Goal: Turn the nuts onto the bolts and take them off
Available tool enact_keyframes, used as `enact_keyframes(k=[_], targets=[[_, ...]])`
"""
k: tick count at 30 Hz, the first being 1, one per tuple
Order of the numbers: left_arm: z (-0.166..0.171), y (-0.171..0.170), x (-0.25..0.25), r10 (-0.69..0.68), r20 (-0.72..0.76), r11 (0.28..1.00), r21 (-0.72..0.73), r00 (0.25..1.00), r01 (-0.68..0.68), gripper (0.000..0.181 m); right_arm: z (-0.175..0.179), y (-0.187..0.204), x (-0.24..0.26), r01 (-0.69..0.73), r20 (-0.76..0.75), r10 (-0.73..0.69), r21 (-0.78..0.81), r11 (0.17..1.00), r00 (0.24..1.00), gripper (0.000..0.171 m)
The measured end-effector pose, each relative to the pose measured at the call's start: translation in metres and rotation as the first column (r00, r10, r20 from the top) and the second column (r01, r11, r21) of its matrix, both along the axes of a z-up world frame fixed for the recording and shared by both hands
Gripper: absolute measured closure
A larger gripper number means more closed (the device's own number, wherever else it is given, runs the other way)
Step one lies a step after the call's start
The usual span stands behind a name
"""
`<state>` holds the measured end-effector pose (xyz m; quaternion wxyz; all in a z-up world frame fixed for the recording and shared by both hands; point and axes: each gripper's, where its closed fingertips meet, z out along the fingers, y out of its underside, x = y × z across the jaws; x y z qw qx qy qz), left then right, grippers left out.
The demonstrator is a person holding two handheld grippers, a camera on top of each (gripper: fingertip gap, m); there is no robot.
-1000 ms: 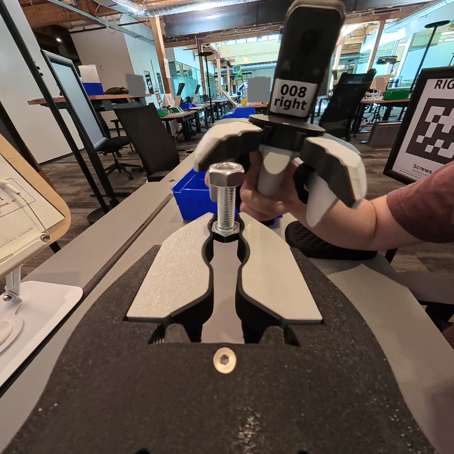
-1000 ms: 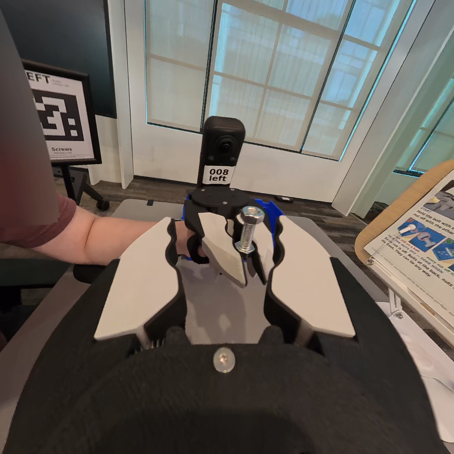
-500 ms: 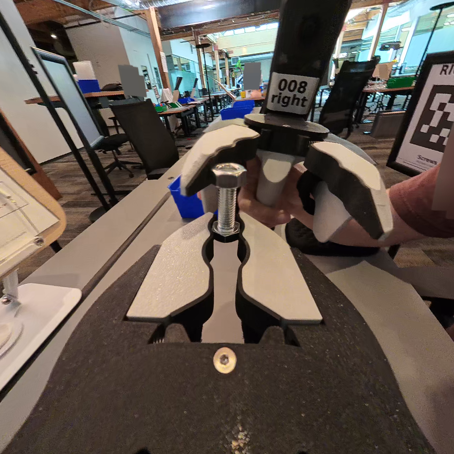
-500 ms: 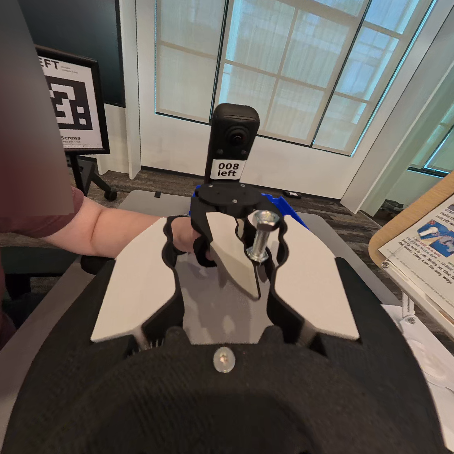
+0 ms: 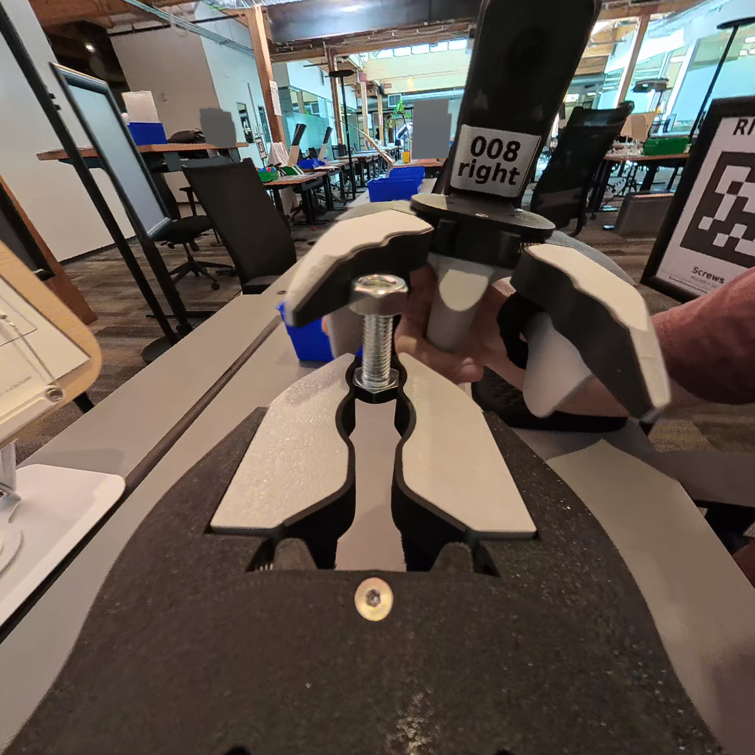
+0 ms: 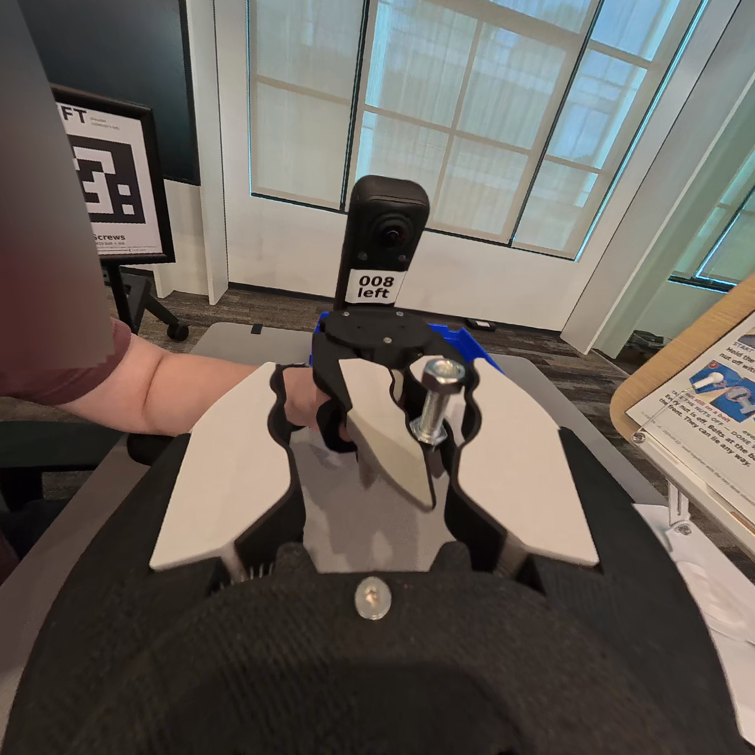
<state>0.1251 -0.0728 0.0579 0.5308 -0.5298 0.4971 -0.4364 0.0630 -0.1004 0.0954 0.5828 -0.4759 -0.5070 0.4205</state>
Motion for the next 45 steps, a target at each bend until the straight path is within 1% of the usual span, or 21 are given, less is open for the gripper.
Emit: enact_keyframes(k=[2,3,6,8,10,13,16,17,19,22,25,27,29,31,34,37,39,41,43,45], targets=[[0.003,0.007,-0.007,0.026,0.011,1.000,-0.004,1.000,-0.026,0.167,0.002,0.003,0.005,0.000,-0.009,0.000,-0.013,1.000,1.000,0.091],[0.004,0.008,-0.009,0.030,0.014,1.000,-0.006,0.999,-0.030,0.167,0.004,0.005,0.007,0.005,-0.024,-0.006,-0.019,1.000,1.000,0.091],[0.003,0.001,-0.004,0.003,-0.001,1.000,0.005,1.000,-0.003,0.167,0.004,0.005,0.004,0.006,-0.045,-0.007,-0.036,0.999,0.999,0.086],[-0.002,-0.007,0.004,-0.027,-0.026,1.000,0.016,0.999,0.027,0.167,0.002,0.001,-0.001,-0.009,-0.038,0.008,-0.025,1.000,0.999,0.085],[-0.005,-0.009,0.008,-0.026,-0.041,0.999,0.019,0.999,0.027,0.167,0.001,-0.004,-0.004,-0.022,-0.031,0.021,-0.003,1.000,0.999,0.085],[-0.002,0.000,0.002,0.004,-0.017,1.000,-0.006,1.000,-0.004,0.167,0.001,-0.001,0.000,-0.003,-0.005,0.004,0.013,1.000,1.000,0.084],[0.003,0.009,-0.008,0.026,0.018,0.999,-0.037,1.000,-0.025,0.167,0.004,0.003,0.009,-0.005,-0.017,0.005,-0.017,1.000,1.000,0.093],[0.005,0.010,-0.010,0.031,0.027,0.999,-0.042,0.999,-0.030,0.167,0.006,0.004,0.011,-0.007,-0.029,0.006,-0.027,1.000,1.000,0.093],[0.005,0.006,-0.008,0.012,0.020,0.999,-0.036,1.000,-0.011,0.167,0.006,0.006,0.009,0.004,-0.042,-0.005,-0.032,0.999,0.999,0.089],[-0.001,-0.005,0.003,-0.020,-0.018,1.000,-0.008,1.000,0.019,0.167,0.001,0.002,0.000,0.006,-0.021,-0.006,-0.002,1.000,1.000,0.084],[-0.003,-0.004,0.006,-0.006,-0.026,1.000,-0.001,1.000,0.006,0.167,-0.003,-0.003,-0.005,-0.001,0.015,0.000,0.028,1.000,1.000,0.082],[0.000,0.002,0.000,0.012,-0.006,1.000,-0.018,1.000,-0.012,0.167,-0.003,0.002,0.000,0.026,0.024,-0.027,0.041,0.999,0.999,0.083],[0.004,0.009,-0.009,0.031,0.016,0.999,-0.040,0.999,-0.030,0.167,0.001,0.004,0.007,0.023,0.011,-0.023,0.021,1.000,1.000,0.093],[0.007,0.012,-0.013,0.037,0.028,0.998,-0.048,0.999,-0.036,0.167,0.006,0.007,0.011,0.030,-0.020,-0.030,0.001,1.000,0.999,0.092],[0.004,0.001,-0.004,-0.003,-0.003,1.000,-0.027,1.000,0.003,0.167,0.003,0.006,0.005,0.030,-0.012,-0.030,0.005,1.000,0.999,0.084],[-0.004,-0.011,0.009,-0.036,-0.052,0.999,-0.002,0.998,0.036,0.167,-0.002,-0.004,-0.004,-0.007,0.009,0.007,0.017,1.000,1.000,0.083],[-0.005,-0.009,0.009,-0.018,-0.057,1.000,0.006,0.998,0.019,0.167,-0.003,-0.005,-0.004,-0.007,0.023,0.006,0.031,0.999,1.000,0.083],[-0.001,-0.001,0.002,0.002,-0.025,1.000,-0.017,1.000,-0.003,0.167,-0.001,-0.002,0.000,0.010,0.026,-0.011,0.034,0.999,1.000,0.083],[0.004,0.007,-0.007,0.024,0.002,0.999,-0.038,1.000,-0.024,0.167,0.003,0.001,0.008,0.007,0.018,-0.007,0.015,1.000,1.000,0.090],[0.007,0.010,-0.013,0.031,0.012,0.998,-0.047,0.999,-0.030,0.167,0.007,0.004,0.012,0.012,-0.009,-0.012,-0.004,1.000,1.000,0.090]])
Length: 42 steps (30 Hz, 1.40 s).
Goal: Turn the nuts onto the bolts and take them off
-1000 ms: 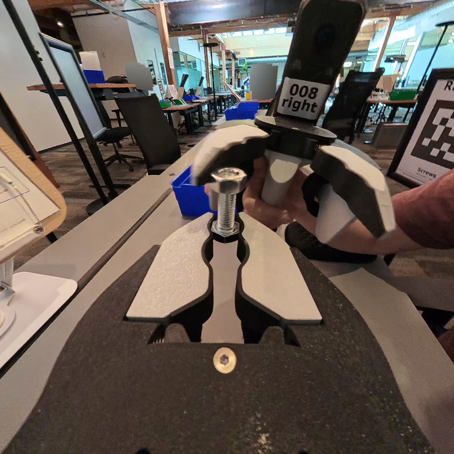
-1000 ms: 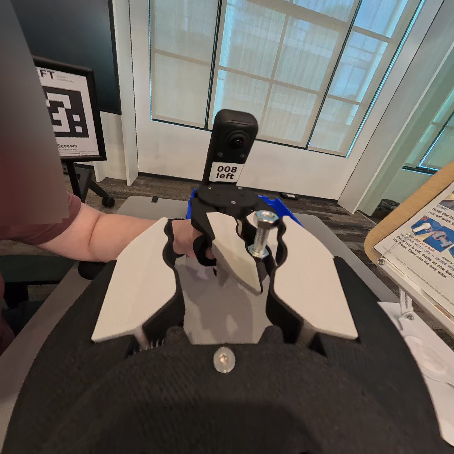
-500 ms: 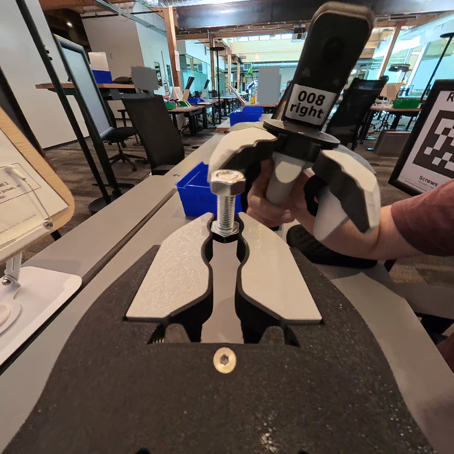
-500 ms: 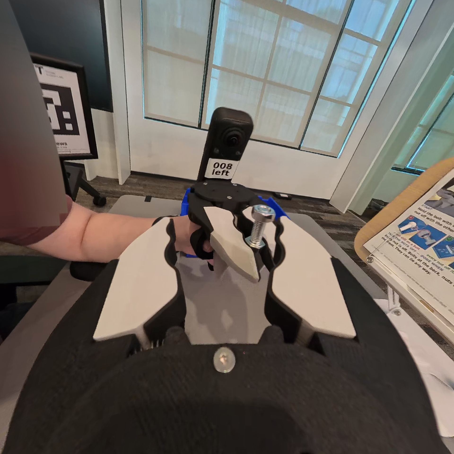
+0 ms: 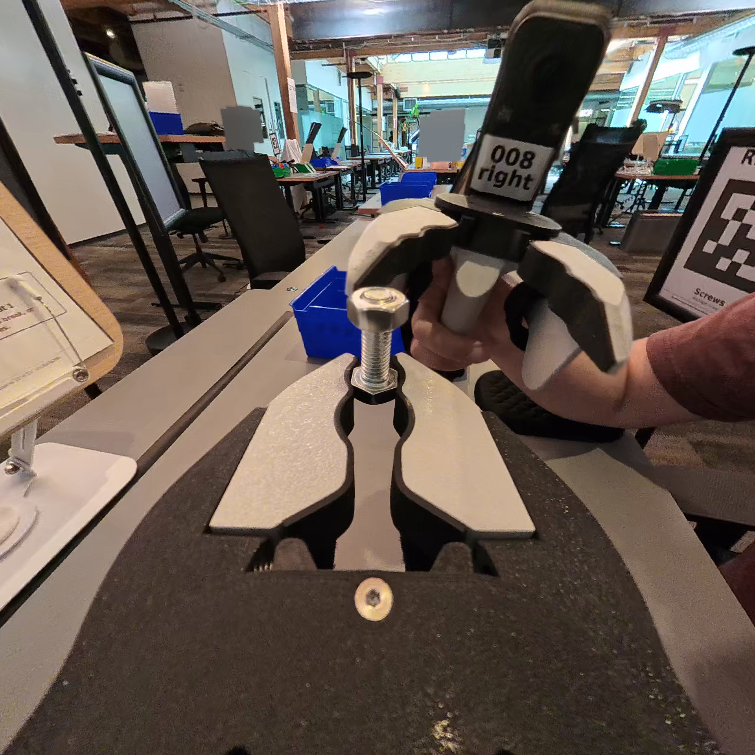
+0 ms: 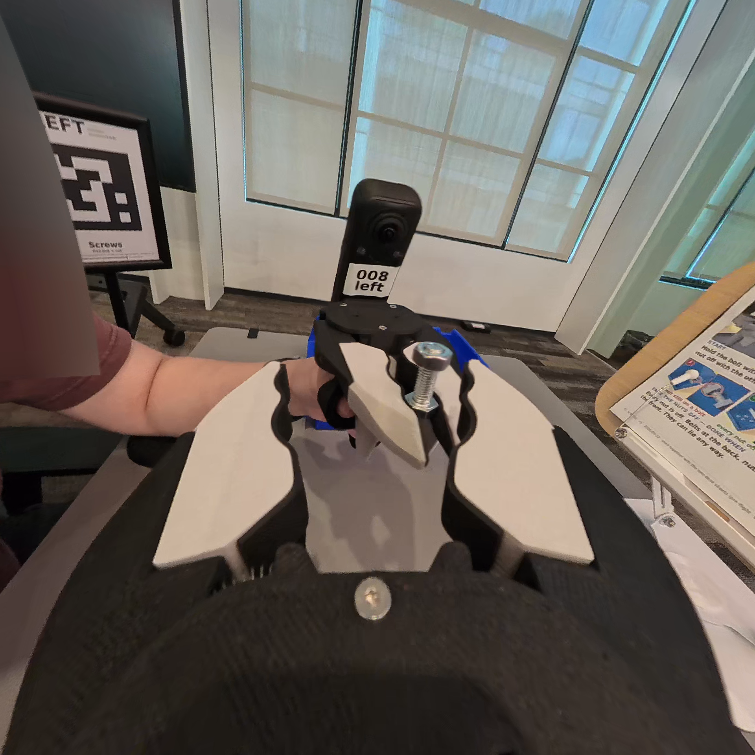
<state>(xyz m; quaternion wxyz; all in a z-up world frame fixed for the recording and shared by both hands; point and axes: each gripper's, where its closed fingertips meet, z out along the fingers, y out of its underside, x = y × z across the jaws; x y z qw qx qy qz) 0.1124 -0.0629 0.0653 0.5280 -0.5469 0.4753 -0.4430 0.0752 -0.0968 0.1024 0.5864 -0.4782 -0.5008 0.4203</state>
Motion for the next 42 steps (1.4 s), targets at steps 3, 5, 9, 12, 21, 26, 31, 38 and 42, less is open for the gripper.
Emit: enact_keyframes(k=[3,5,9,12,21,26,31,38,42], targets=[[0.000,-0.011,0.007,-0.044,-0.005,0.999,0.010,0.999,0.044,0.167,0.000,0.001,-0.005,0.013,-0.016,-0.013,0.000,1.000,1.000,0.084],[-0.006,-0.019,0.017,-0.070,-0.039,0.997,0.020,0.997,0.071,0.167,-0.005,-0.005,-0.013,-0.011,0.001,0.011,0.008,1.000,1.000,0.084],[-0.009,-0.015,0.018,-0.043,-0.037,0.999,0.015,0.998,0.044,0.167,-0.011,-0.007,-0.015,0.001,0.051,-0.003,0.046,0.999,0.999,0.081],[-0.002,-0.004,0.006,-0.017,-0.001,1.000,-0.012,1.000,0.017,0.167,-0.006,-0.003,-0.004,0.001,0.049,-0.003,0.031,1.000,0.999,0.091],[-0.012,-0.020,0.023,-0.053,-0.067,0.998,0.037,0.996,0.056,0.167,-0.011,-0.010,-0.019,-0.030,0.032,0.030,0.005,1.000,0.999,0.079],[-0.002,-0.006,0.007,-0.016,-0.006,1.000,-0.007,1.000,0.016,0.167,-0.007,-0.004,-0.005,-0.007,0.042,0.007,0.011,1.000,0.999,0.091],[0.000,-0.015,0.010,-0.061,0.003,0.998,-0.008,0.998,0.061,0.167,-0.004,0.000,-0.008,0.006,-0.004,-0.006,-0.015,1.000,1.000,0.084],[-0.003,-0.012,0.012,-0.031,-0.026,0.999,0.011,0.999,0.031,0.167,-0.012,-0.006,-0.013,0.001,0.066,-0.004,0.035,0.999,0.998,0.084],[0.006,-0.003,0.000,-0.013,0.035,0.999,-0.040,0.999,0.014,0.167,-0.001,0.000,-0.002,-0.003,-0.006,0.003,-0.023,1.000,1.000,0.093]])
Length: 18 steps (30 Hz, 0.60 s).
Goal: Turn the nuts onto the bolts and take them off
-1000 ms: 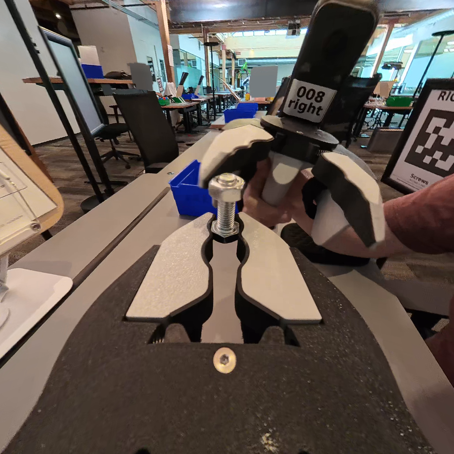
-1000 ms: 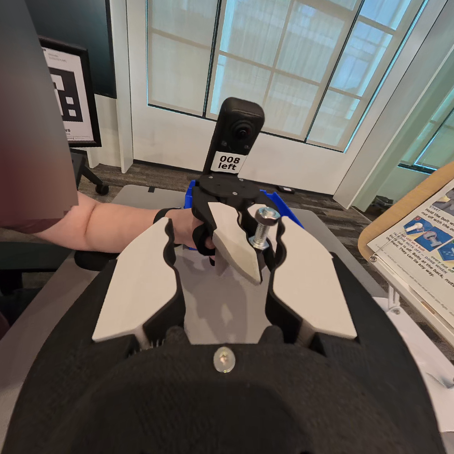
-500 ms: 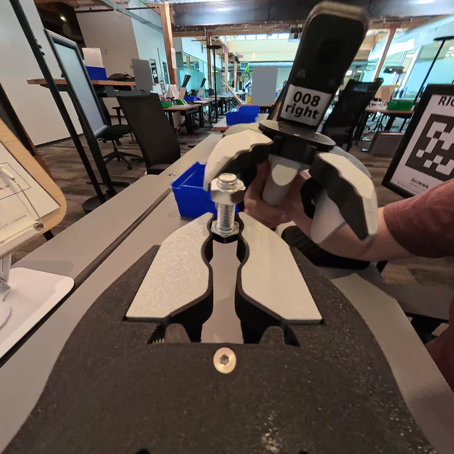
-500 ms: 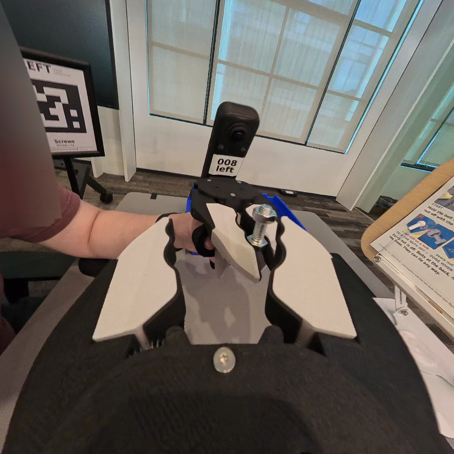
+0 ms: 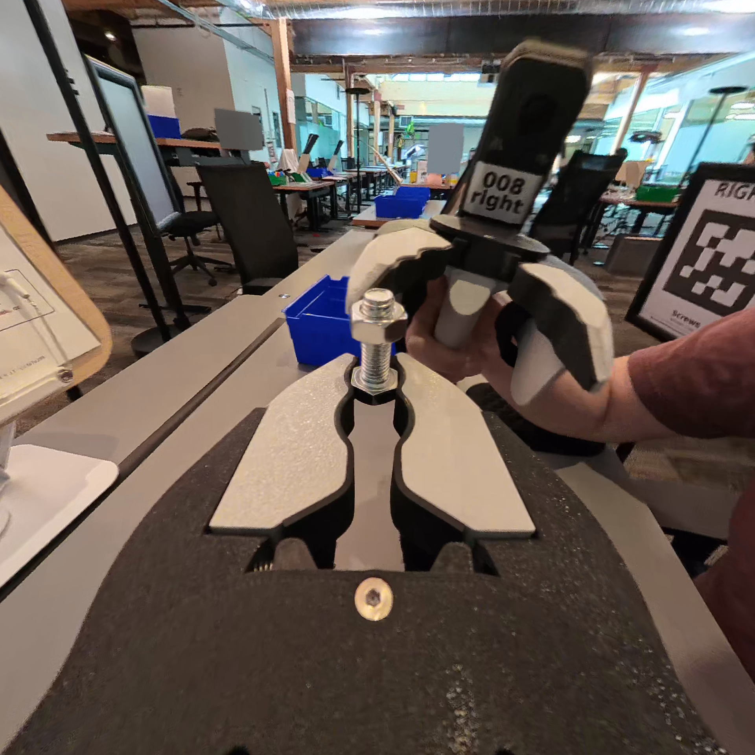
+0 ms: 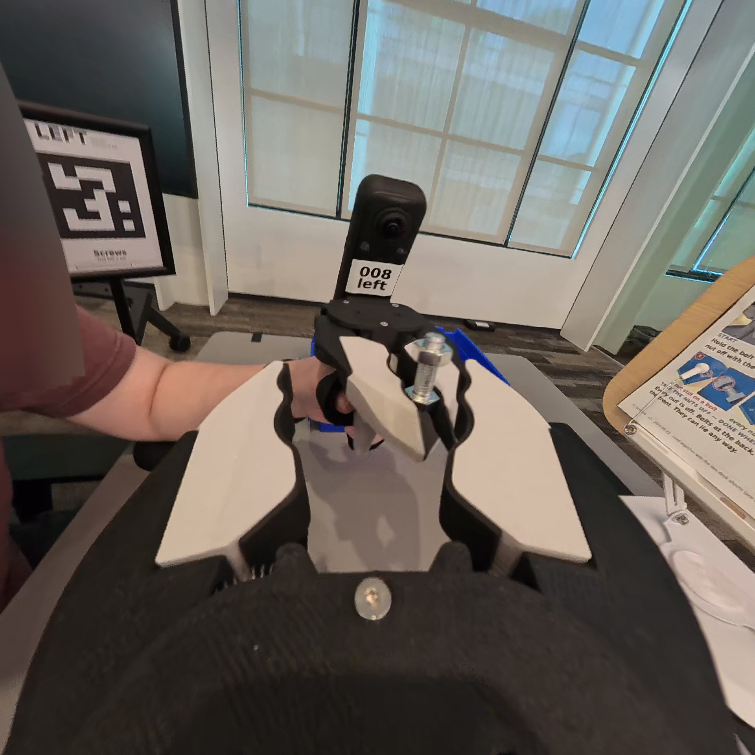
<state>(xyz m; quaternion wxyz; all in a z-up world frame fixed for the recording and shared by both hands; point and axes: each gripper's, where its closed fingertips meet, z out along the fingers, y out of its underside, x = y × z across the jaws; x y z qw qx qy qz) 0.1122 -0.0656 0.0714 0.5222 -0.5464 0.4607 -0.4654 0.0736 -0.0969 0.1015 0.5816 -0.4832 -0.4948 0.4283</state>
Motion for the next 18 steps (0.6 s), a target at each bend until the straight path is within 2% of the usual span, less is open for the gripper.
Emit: enact_keyframes(k=[6,9,12,16,18], targets=[[-0.013,-0.017,0.018,-0.047,-0.088,0.998,0.044,0.995,0.051,0.167,-0.009,-0.007,-0.014,-0.034,0.018,0.034,-0.014,0.999,0.999,0.085],[-0.010,-0.009,0.013,-0.020,-0.064,0.999,0.025,0.998,0.022,0.167,-0.011,-0.002,-0.010,0.010,0.063,-0.012,0.031,0.999,0.998,0.088],[-0.005,-0.001,0.003,-0.009,-0.023,1.000,-0.019,1.000,0.009,0.167,-0.005,0.001,-0.001,0.008,0.038,-0.008,-0.005,1.000,0.999,0.096],[-0.001,-0.016,0.008,-0.073,-0.011,0.997,0.017,0.997,0.073,0.167,-0.007,0.001,-0.008,0.013,0.023,-0.013,-0.016,1.000,1.000,0.087],[-0.007,-0.017,0.014,-0.054,-0.061,0.998,0.040,0.997,0.056,0.167,-0.012,-0.004,-0.014,-0.007,0.047,0.008,-0.002,1.000,0.999,0.087]])
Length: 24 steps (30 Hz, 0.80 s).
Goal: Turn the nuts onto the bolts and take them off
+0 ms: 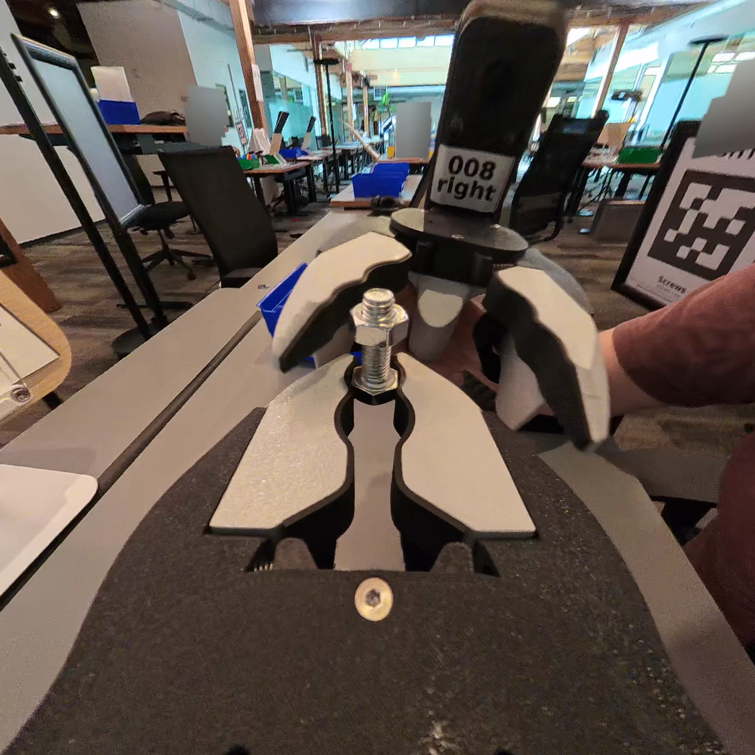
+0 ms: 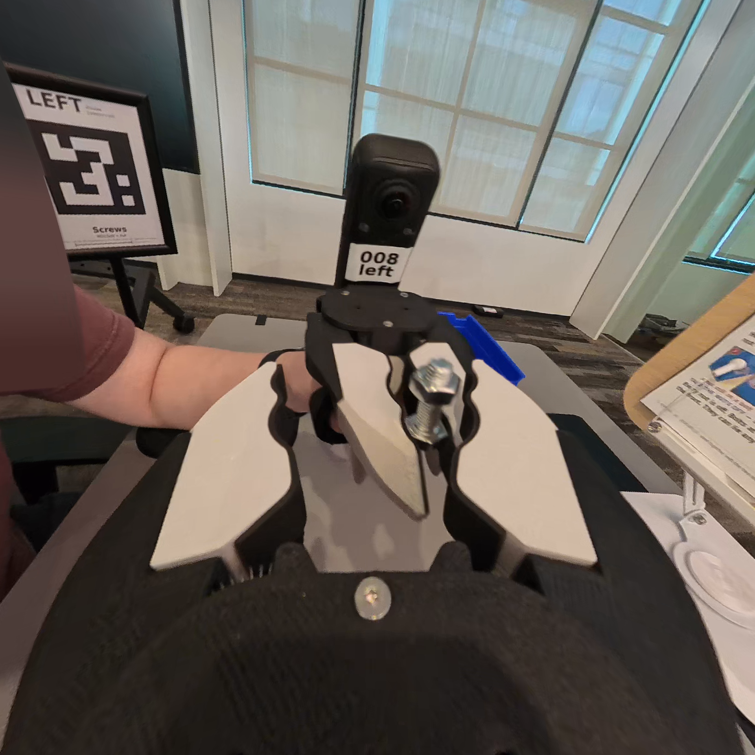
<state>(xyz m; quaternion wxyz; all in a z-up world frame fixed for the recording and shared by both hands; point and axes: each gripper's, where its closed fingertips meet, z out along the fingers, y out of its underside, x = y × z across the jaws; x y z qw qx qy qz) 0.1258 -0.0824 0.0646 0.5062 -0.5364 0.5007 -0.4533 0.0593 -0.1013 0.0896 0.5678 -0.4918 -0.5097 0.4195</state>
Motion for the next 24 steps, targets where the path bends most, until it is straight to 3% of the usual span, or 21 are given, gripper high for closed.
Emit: enact_keyframes(k=[3,6,8,13,17,24], targets=[[-0.004,0.008,-0.002,0.041,-0.014,0.999,-0.006,0.999,-0.041,0.167,-0.002,0.002,0.002,0.024,0.029,-0.025,0.033,0.999,0.999,0.084],[0.003,0.022,-0.015,0.068,0.045,0.994,-0.091,0.997,-0.063,0.167,0.008,0.005,0.017,0.018,0.003,-0.018,0.010,1.000,1.000,0.107],[0.006,0.027,-0.021,0.077,0.061,0.988,-0.135,0.995,-0.068,0.167,0.019,0.009,0.026,0.011,-0.066,-0.013,-0.037,0.999,0.998,0.112],[0.002,0.015,-0.012,0.014,0.042,0.986,-0.166,0.999,-0.006,0.167,0.009,0.031,0.031,0.056,-0.069,-0.070,-0.180,0.982,0.995,0.135],[-0.009,0.008,-0.003,-0.009,-0.023,0.989,-0.147,1.000,0.005,0.167,-0.004,0.032,0.026,-0.002,-0.047,-0.012,-0.276,0.961,0.999,0.147],[-0.010,0.005,-0.001,-0.024,-0.031,0.988,-0.154,0.999,0.019,0.167,-0.013,0.028,0.024,-0.035,0.000,0.037,-0.279,0.960,0.999,0.161]])
